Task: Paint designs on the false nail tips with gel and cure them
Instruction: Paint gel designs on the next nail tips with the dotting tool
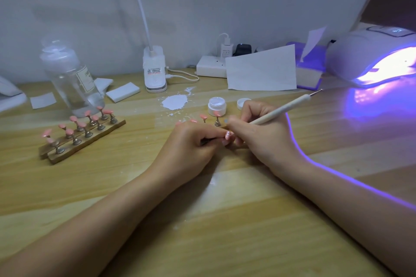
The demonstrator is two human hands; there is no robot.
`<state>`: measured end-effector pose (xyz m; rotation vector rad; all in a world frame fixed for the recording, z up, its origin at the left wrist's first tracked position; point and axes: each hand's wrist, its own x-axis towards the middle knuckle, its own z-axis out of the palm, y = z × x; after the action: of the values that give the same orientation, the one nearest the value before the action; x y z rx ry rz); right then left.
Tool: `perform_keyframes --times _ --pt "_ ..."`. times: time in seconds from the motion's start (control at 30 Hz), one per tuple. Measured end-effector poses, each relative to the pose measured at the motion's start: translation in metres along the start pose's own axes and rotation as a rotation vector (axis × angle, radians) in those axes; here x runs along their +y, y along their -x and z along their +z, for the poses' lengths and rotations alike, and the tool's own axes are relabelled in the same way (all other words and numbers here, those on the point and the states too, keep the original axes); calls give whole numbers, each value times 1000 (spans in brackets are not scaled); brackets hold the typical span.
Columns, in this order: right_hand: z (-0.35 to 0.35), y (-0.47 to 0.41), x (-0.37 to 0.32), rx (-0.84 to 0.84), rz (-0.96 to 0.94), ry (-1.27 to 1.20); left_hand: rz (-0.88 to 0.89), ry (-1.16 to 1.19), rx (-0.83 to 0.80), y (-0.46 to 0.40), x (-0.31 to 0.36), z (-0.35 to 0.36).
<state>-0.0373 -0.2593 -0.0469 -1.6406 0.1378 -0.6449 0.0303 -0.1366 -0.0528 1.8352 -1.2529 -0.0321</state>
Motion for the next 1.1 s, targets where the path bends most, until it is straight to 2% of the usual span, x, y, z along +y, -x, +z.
perform_keyframes --times 1.1 --pt "1 0 0 12 -5 32 -11 2 0 -1 0 1"
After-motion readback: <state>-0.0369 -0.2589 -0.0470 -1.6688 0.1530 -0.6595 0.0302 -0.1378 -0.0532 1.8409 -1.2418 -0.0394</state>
